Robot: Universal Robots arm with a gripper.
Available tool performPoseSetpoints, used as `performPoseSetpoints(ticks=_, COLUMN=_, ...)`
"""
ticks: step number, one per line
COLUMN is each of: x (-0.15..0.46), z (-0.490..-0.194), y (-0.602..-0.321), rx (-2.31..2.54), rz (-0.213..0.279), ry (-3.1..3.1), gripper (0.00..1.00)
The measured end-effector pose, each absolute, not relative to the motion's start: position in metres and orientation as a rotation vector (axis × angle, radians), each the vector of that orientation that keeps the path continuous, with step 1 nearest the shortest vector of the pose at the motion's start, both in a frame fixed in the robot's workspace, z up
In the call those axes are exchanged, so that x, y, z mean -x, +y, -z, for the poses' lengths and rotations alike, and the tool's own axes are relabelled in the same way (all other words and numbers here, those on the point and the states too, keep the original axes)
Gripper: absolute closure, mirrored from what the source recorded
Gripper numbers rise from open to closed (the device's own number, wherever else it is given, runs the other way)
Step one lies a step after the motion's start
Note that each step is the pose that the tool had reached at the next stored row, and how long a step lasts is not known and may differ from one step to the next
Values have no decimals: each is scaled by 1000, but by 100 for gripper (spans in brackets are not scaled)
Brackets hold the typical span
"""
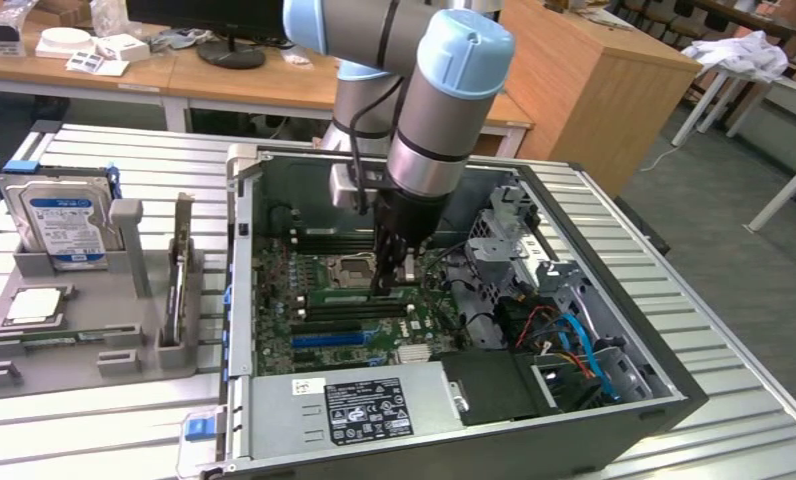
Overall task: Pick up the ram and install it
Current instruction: 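Insert the ram into the slot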
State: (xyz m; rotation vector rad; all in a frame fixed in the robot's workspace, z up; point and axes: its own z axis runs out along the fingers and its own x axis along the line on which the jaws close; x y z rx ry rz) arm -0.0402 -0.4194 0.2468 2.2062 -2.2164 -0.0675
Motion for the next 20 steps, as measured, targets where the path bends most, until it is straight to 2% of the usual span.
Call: performPoseSetpoints(ticks=20, x=39, z=-244, y=-419, rx=-2207, rz=67, ry=-2217, gripper=88)
